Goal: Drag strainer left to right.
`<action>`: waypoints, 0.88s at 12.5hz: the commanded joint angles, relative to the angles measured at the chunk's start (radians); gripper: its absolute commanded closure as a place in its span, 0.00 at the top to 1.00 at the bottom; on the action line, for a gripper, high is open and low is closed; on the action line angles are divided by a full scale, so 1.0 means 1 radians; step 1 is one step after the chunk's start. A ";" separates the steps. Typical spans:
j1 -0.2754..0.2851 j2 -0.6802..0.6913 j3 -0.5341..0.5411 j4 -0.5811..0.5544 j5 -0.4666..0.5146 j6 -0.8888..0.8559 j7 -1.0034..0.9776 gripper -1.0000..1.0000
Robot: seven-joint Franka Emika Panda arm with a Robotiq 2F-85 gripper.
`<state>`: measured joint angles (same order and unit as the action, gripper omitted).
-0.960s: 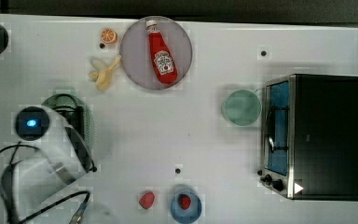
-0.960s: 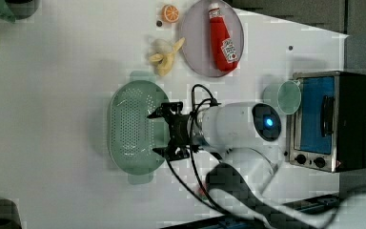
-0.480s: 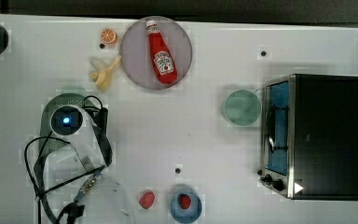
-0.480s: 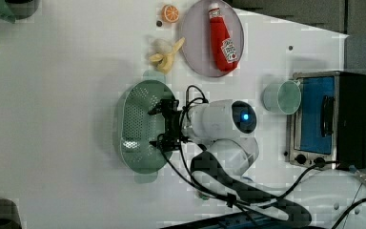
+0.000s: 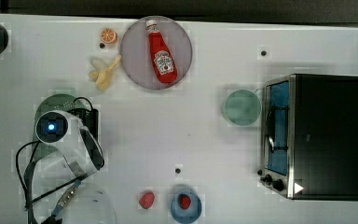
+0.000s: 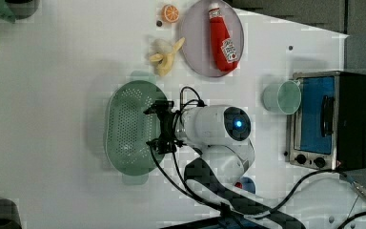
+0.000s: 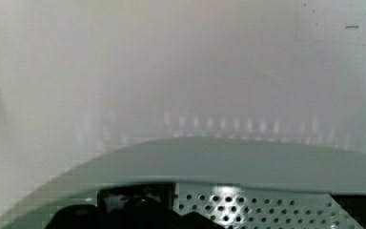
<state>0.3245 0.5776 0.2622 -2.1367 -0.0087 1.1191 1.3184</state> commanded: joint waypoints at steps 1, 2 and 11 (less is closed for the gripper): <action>-0.022 -0.025 -0.049 -0.009 -0.001 -0.010 0.008 1.00; -0.030 -0.035 -0.058 -0.024 -0.001 -0.012 0.006 1.00; -0.166 -0.127 -0.115 -0.157 -0.002 0.006 -0.229 1.00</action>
<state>0.1931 0.4856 0.1477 -2.2832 -0.0033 1.1357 1.1738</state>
